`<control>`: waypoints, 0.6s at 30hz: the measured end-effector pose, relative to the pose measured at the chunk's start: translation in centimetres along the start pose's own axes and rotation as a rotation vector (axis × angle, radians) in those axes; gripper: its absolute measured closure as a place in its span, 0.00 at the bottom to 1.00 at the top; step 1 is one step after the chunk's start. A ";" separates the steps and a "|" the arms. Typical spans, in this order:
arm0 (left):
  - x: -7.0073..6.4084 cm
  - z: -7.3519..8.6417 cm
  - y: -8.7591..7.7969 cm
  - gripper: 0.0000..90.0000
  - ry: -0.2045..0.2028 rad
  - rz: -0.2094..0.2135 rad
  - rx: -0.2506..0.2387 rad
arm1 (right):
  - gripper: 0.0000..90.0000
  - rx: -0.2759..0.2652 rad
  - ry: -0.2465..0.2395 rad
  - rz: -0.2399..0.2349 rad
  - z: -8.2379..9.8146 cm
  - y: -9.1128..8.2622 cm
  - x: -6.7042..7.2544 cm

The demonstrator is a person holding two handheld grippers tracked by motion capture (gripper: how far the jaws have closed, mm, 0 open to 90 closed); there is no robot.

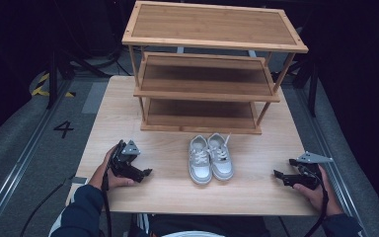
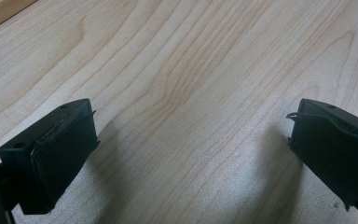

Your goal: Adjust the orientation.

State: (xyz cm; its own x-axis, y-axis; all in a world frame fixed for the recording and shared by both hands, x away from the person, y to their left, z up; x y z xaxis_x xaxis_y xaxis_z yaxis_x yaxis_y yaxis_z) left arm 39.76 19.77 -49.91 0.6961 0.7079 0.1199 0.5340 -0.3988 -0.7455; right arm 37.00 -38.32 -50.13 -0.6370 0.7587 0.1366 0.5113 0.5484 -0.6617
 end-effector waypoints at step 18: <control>-0.2 -0.1 -0.3 0.09 -0.008 0.005 -0.004 | 0.17 -0.001 0.001 0.005 0.0 0.0 0.0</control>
State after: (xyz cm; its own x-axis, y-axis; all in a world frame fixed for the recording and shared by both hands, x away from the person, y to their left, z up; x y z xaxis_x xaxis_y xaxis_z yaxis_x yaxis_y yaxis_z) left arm 39.48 19.69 -49.65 0.6950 0.7104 0.1107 0.5323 -0.4048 -0.7435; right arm 36.98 -38.31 -50.12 -0.6339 0.7617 0.1341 0.5151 0.5451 -0.6615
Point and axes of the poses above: each handheld gripper's, and its own axes: y roughly forward along the jaws, z roughly out of its underside, x roughly to its left, the point moved 2 cm from there along y, roughly forward along the jaws, and after that the axes turned 11 degrees about -z, right-handed, at the moved point
